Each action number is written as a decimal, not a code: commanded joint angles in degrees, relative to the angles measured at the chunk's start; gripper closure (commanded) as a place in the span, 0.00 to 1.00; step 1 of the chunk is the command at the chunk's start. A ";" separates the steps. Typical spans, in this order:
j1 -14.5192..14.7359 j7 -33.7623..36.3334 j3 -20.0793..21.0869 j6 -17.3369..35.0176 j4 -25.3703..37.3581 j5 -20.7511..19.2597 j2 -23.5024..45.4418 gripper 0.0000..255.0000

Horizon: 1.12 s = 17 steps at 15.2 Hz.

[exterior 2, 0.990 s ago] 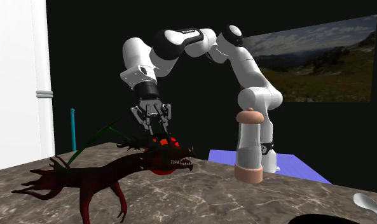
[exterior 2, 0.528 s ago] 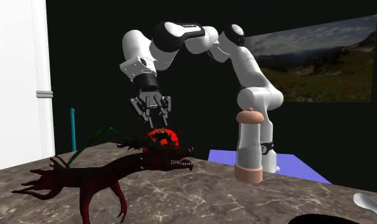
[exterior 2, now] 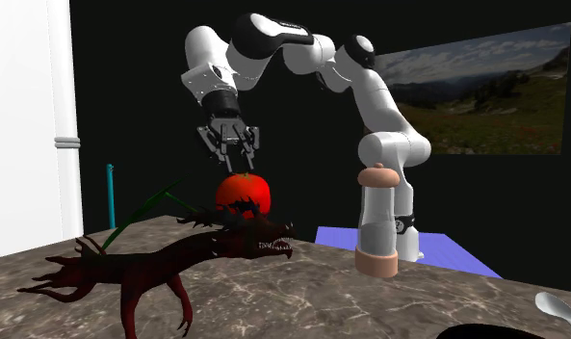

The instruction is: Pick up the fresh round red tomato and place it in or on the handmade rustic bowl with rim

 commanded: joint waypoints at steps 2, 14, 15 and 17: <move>-0.84 0.56 1.52 -2.08 1.67 0.42 0.23 1.00; -3.32 5.87 10.10 -4.33 3.03 3.17 1.77 1.00; -3.30 6.90 11.31 -3.72 2.53 3.63 2.04 1.00; -2.95 8.99 13.47 -2.54 1.74 4.53 2.59 1.00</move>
